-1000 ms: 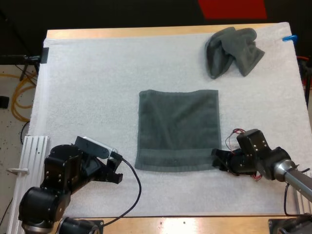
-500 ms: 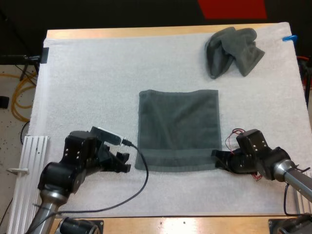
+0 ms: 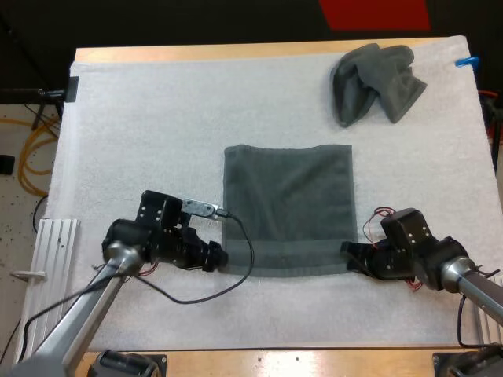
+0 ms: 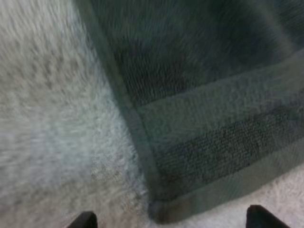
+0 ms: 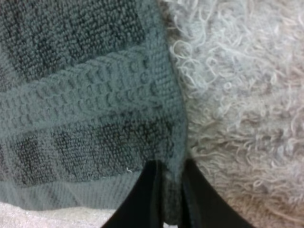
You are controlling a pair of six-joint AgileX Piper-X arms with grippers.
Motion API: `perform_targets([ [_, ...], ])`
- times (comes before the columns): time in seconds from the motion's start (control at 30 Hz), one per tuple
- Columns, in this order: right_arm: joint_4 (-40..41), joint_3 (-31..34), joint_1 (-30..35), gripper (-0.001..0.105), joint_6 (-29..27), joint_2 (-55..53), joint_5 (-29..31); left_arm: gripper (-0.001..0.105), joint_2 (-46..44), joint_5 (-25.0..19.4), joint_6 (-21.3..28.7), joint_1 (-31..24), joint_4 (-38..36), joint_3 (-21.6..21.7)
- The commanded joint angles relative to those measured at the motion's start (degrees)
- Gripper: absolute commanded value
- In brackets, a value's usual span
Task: Pick towel from pile fold and stack
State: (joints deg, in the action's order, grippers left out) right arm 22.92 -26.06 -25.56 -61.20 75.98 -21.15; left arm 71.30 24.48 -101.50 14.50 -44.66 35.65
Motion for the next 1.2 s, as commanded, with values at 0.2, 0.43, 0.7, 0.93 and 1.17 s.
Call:
perform_targets([
  [0.2, 0.31, 0.05, 0.03, 0.0, -0.66, -0.04, 0.38, 0.061, 9.18, 9.17, -0.27, -0.05, 2.88, 0.18],
  [0.43, 0.31, 0.05, 0.03, 0.0, -0.66, -0.04, 0.38, 0.06, 12.46, 12.38, -0.27, -0.05, 4.22, 0.18],
  [0.7, 0.31, 0.05, 0.03, 0.0, -0.66, -0.04, -0.18, 0.037, 13.0, 12.38, -0.27, -0.05, 4.74, 0.18],
  [0.93, 0.08, 0.05, 0.03, 0.0, -1.69, -0.45, -0.18, 0.0, 13.0, 12.88, -0.14, -0.05, 5.17, 0.18],
  [1.17, 0.72, 0.05, 0.03, 0.0, -2.05, -6.37, -1.3, 0.0, 9.91, 15.31, 1.01, 1.22, 0.71, 0.18],
])
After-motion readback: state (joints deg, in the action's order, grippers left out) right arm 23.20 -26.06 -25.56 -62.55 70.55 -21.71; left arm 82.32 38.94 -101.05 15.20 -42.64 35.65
